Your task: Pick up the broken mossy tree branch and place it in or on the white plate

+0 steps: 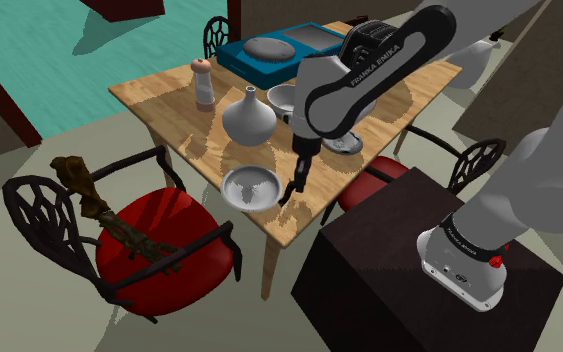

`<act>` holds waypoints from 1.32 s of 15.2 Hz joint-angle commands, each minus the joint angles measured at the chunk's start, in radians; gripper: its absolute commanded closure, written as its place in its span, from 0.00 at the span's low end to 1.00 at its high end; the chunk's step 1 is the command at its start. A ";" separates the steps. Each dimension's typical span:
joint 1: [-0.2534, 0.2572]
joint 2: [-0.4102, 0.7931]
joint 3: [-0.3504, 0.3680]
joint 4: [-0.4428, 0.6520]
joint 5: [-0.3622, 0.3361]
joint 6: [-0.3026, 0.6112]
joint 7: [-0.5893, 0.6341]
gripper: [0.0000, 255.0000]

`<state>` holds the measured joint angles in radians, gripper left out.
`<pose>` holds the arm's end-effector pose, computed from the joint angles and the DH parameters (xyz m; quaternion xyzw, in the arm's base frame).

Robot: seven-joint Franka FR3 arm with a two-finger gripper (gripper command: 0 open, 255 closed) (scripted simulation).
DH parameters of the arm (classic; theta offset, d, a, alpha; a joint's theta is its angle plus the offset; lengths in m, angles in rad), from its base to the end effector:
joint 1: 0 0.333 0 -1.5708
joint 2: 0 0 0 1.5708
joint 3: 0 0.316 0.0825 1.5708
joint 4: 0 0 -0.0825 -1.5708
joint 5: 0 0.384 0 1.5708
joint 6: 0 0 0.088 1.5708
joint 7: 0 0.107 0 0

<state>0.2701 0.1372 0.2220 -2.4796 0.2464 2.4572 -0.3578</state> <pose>0.4035 0.2188 0.2257 -0.9418 -0.3155 0.0844 0.0795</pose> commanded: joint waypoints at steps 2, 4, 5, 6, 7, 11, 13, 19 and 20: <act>-0.001 -0.042 0.001 0.001 0.002 -0.043 0.004 1.00; -0.002 -0.068 0.001 0.004 0.002 -0.071 0.007 1.00; -0.003 -0.080 0.001 0.005 0.002 -0.085 0.009 1.00; -0.003 -0.093 0.000 0.007 0.003 -0.099 0.010 1.00; -0.004 -0.105 0.000 0.010 0.003 -0.114 0.012 1.00; -0.005 -0.151 -0.001 0.021 0.003 -0.171 0.018 1.00; -0.006 -0.173 -0.002 0.028 0.002 -0.200 0.021 1.00; 0.009 -0.023 0.010 0.250 -0.047 -0.265 0.094 1.00; 0.013 0.007 0.011 0.297 -0.057 -0.280 0.108 1.00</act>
<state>0.2768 0.1105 0.2296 -2.2291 0.1987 2.1885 -0.2679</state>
